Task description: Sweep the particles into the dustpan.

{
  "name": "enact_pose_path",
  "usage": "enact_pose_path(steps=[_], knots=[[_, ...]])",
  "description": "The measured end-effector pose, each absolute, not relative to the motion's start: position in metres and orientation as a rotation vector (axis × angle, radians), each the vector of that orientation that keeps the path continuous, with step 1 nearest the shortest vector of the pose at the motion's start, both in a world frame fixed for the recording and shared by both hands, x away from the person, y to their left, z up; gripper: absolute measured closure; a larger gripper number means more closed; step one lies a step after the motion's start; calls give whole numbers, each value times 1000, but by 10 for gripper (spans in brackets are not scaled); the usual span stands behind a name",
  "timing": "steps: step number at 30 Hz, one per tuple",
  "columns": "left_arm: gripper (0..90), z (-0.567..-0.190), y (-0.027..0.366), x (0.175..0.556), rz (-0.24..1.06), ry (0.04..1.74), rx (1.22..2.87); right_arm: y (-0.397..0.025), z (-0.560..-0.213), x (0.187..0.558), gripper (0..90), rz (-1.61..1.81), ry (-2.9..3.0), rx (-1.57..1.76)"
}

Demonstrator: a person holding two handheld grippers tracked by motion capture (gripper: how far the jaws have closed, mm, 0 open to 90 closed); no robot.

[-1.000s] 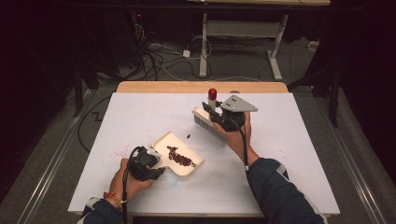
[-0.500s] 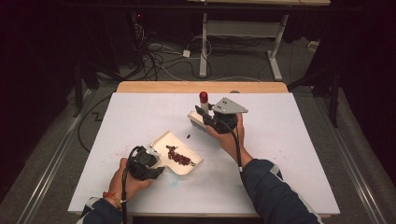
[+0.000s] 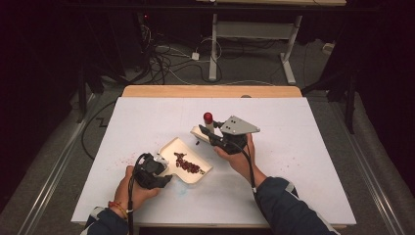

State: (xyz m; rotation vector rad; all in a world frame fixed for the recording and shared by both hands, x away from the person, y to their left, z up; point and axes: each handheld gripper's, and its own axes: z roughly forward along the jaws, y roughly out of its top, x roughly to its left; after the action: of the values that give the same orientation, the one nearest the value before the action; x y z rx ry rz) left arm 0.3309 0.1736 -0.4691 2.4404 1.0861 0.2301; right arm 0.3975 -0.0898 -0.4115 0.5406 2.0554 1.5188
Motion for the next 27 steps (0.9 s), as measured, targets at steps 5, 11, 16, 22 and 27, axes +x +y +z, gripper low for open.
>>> enact_pose_path(steps=[5,11,16,22,27], knots=[[638,-469,174,332,231,1088,2437,-91,-412,390,681,1539,2071,517],[638,-470,174,334,215,1097,2421,-93,-408,389,685,1573,2096,491],[638,-470,175,335,216,1093,2422,-92,-407,382,686,1574,2122,480],[638,-470,174,334,221,1098,2426,-89,-406,367,687,1585,2139,470],[638,-471,172,333,230,1105,2424,-84,-403,354,691,1597,2149,459]])
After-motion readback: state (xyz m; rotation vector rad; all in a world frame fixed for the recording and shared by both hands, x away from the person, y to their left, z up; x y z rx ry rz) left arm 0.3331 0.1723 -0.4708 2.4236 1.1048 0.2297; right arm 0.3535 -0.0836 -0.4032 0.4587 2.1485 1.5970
